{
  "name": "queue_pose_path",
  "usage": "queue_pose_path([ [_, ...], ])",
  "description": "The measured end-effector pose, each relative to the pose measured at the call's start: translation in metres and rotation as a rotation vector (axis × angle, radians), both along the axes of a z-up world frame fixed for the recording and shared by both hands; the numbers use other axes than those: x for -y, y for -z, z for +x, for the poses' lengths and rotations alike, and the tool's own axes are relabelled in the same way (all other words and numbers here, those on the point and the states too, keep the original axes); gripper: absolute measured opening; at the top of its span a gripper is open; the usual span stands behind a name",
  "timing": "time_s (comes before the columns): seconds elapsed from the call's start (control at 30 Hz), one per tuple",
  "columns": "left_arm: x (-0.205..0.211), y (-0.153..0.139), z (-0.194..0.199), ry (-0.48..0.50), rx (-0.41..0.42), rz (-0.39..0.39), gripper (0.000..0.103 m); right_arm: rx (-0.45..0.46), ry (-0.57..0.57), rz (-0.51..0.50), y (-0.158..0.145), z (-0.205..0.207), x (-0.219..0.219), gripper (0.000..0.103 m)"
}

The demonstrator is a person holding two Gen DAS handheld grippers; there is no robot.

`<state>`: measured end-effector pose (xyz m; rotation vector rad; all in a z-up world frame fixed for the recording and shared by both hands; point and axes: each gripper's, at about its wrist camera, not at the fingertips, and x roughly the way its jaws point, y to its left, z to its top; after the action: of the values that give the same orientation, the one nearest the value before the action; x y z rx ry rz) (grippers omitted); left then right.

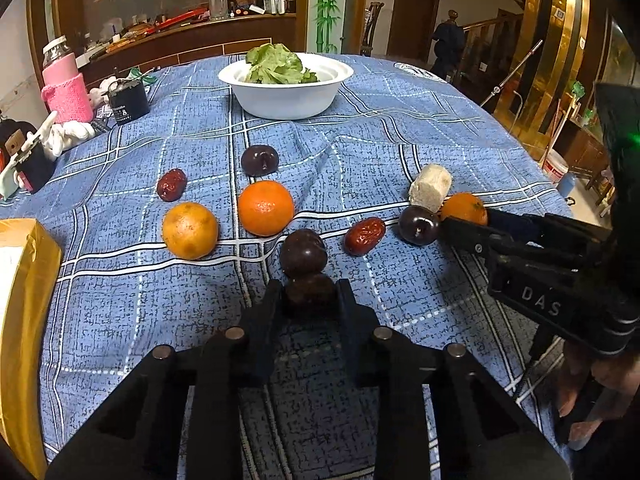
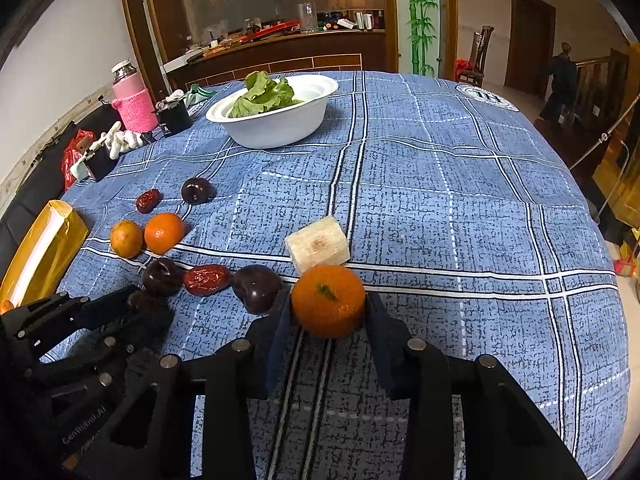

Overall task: Organize fruits
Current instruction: 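Grasp a mandarin with the right tool while the left tool grasps a dark plum, then carry the mandarin with the right tool while the left tool carries the plum over the tray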

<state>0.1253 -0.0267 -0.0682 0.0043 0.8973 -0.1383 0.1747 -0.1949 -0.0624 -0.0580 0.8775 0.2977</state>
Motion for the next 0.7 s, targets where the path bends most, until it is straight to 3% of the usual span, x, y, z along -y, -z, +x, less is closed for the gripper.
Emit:
queue_pose_path([
  [0.4,-0.020,-0.012,-0.023,0.009,0.027,-0.038,0.021,0.008,0.020,-0.006,-0.007,-0.020,-0.002,0.038],
  [0.7,-0.047,-0.042,-0.067,-0.036,0.101,-0.067,0.022,0.050,-0.011,0.024,-0.030,-0.057,-0.017,0.037],
])
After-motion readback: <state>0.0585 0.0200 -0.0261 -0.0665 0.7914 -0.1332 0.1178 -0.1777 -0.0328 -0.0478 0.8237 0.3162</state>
